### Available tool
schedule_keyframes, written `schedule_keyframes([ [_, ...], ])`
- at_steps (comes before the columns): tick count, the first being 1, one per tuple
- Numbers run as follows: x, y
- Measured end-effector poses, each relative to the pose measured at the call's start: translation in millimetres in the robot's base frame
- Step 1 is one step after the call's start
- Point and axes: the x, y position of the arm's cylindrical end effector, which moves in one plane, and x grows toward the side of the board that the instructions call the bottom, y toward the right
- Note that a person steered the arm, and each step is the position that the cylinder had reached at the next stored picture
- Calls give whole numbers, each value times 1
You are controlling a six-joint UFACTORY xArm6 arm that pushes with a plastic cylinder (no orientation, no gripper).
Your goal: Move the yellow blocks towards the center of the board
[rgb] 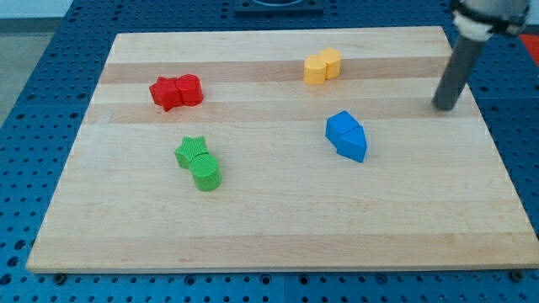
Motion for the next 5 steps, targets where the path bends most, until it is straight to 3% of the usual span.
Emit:
schedule_keyframes([
  [2,-48,-1],
  [3,-100,-7],
  [5,-94,-131],
])
